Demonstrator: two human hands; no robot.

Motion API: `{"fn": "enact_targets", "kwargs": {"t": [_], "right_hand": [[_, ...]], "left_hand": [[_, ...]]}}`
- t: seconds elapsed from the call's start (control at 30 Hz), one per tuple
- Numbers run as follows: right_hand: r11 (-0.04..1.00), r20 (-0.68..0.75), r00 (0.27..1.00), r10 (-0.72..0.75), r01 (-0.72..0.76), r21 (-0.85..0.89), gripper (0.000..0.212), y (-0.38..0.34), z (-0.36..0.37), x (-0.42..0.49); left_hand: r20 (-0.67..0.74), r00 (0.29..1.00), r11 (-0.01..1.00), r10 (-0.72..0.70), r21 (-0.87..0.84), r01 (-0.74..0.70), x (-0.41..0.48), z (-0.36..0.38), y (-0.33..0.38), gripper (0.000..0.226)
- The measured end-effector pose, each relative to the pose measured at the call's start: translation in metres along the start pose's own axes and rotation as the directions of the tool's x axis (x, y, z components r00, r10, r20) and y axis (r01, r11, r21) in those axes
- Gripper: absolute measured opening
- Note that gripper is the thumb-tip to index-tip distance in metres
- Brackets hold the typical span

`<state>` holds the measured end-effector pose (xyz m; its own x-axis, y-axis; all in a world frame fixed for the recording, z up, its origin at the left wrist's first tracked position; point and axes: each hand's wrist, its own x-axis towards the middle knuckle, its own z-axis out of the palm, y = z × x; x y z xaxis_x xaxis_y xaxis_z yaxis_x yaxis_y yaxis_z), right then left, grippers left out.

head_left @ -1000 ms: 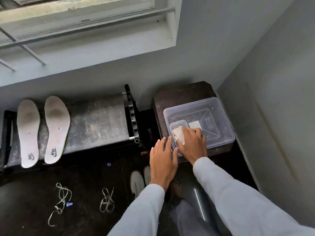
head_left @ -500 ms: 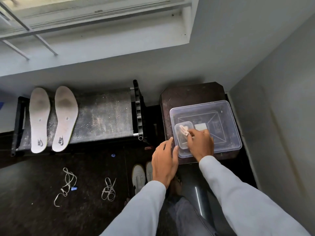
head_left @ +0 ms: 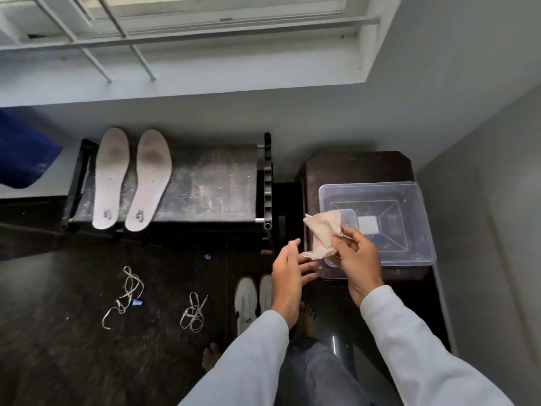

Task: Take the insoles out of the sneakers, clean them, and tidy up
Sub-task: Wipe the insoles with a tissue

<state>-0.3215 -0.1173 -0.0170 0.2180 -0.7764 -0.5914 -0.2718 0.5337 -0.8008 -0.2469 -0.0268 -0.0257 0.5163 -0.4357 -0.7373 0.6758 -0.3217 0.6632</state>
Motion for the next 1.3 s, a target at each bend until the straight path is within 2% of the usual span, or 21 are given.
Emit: {"fn": "enact_targets", "kwargs": {"t": [0.07,0.13,0.23,0.37,0.47,0.6,0.77,0.87,1.03,1.17,1.3], "right_hand": [[0.999,-0.001,1.0,0.027,-0.027,0.045,0.024,0.006,0.016,-0.014],[0.988,0.03,0.997,0.077,-0.08,0.13,0.026,0.012,0.036,-0.033],[0.964,0.089,0.984,0.155,-0.171,0.204,0.026,0.029,0.067,-0.066],[0.974,0.202,0.964,0.176,-0.2,0.106,0.024,0.056,0.111,-0.121],[0.983,0.29,0.941,0.174,-0.182,0.002,0.023,0.074,0.151,-0.168],[0.981,0.377,0.907,0.191,-0.188,-0.045,0.021,0.091,0.207,-0.228],[0.95,0.424,0.866,0.266,-0.309,0.036,0.022,0.111,0.27,-0.287],[0.954,0.467,0.842,0.271,-0.299,-0.016,0.023,0.121,0.296,-0.311],[0.98,0.399,0.902,0.164,-0.101,-0.174,0.024,0.131,0.318,-0.325],[0.985,0.329,0.938,0.113,-0.063,-0.159,0.021,0.12,0.321,-0.314],[0.992,0.256,0.964,0.071,-0.041,-0.119,0.023,0.107,0.315,-0.293]], "left_hand": [[0.001,0.999,0.987,-0.042,-0.153,0.042,-0.01,-0.021,0.001,0.03],[0.007,1.0,0.981,-0.024,-0.195,0.025,-0.025,-0.051,0.002,0.035],[0.072,0.997,0.981,0.037,-0.194,-0.022,-0.046,-0.102,0.001,0.055],[0.084,0.991,0.991,0.105,-0.089,-0.098,-0.068,-0.173,0.001,0.062],[0.029,0.989,0.987,0.143,-0.075,-0.14,-0.082,-0.234,0.002,0.057],[-0.048,0.985,0.983,0.165,-0.077,-0.168,-0.092,-0.314,0.002,0.049],[-0.15,0.972,0.98,0.181,-0.051,-0.19,-0.107,-0.399,0.008,0.037],[-0.201,0.96,0.979,0.195,-0.014,-0.202,-0.113,-0.435,0.009,0.029],[-0.149,0.963,0.974,0.224,0.072,-0.215,-0.114,-0.462,0.011,0.014],[-0.136,0.971,0.979,0.197,0.069,-0.189,-0.097,-0.46,0.031,0.019],[-0.143,0.963,0.972,0.231,0.088,-0.22,-0.07,-0.447,0.068,0.018]]}}
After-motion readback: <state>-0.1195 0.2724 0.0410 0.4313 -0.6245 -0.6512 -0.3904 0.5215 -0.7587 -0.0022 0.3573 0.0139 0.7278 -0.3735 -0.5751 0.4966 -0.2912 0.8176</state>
